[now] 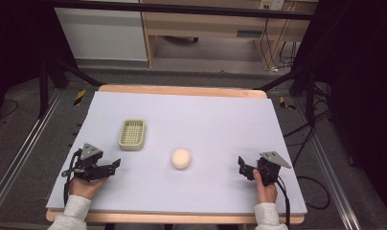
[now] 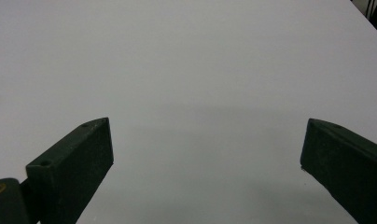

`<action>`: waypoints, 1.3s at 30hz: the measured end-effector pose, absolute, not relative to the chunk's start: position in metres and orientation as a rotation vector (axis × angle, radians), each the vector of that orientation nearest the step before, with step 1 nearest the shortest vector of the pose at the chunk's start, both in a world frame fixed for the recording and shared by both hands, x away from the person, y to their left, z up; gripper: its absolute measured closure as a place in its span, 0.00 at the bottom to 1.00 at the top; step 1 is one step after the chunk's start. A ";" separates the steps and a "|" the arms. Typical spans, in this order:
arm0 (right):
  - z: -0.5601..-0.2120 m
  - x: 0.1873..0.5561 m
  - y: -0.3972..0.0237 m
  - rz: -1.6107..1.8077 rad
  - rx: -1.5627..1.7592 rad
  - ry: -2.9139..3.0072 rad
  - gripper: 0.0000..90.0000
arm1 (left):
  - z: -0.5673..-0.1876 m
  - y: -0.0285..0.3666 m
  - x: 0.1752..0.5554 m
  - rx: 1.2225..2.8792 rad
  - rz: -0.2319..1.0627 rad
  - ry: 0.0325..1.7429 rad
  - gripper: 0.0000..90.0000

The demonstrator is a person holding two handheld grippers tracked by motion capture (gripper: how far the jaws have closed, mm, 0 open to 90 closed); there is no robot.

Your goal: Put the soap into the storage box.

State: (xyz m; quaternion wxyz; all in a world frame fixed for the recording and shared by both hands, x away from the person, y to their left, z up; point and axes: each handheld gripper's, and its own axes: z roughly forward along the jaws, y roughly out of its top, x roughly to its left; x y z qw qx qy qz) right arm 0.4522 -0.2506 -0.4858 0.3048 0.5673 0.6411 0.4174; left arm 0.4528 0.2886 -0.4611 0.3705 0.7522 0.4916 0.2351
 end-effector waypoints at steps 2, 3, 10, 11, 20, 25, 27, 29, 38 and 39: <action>-0.486 0.452 -0.250 1.102 1.504 1.695 0.03 | -0.459 0.287 0.451 1.932 0.609 1.247 0.26; -0.486 0.452 -0.250 1.101 1.505 1.693 0.03 | -0.458 0.286 0.451 1.930 0.608 1.244 0.26; -0.486 0.452 -0.250 1.097 1.506 1.693 0.03 | -0.455 0.278 0.447 1.934 0.604 1.224 0.26; -0.486 0.452 -0.250 1.097 1.506 1.693 0.03 | -0.455 0.278 0.447 1.934 0.604 1.224 0.26; -0.486 0.452 -0.250 1.101 1.504 1.695 0.03 | -0.452 0.270 0.444 1.939 0.611 1.212 0.26; -0.486 0.451 -0.250 1.103 1.508 1.690 0.03 | -0.449 0.263 0.442 1.947 0.612 1.187 0.26; -0.486 0.451 -0.250 1.104 1.509 1.686 0.03 | -0.449 0.262 0.442 1.948 0.612 1.183 0.26; -0.486 0.451 -0.250 1.103 1.509 1.686 0.03 | -0.449 0.258 0.441 1.952 0.612 1.176 0.26; -0.486 0.451 -0.251 1.105 1.521 1.686 0.03 | -0.448 0.252 0.440 1.964 0.614 1.157 0.25; -0.486 0.451 -0.251 1.107 1.525 1.680 0.03 | -0.448 0.251 0.440 1.968 0.615 1.153 0.25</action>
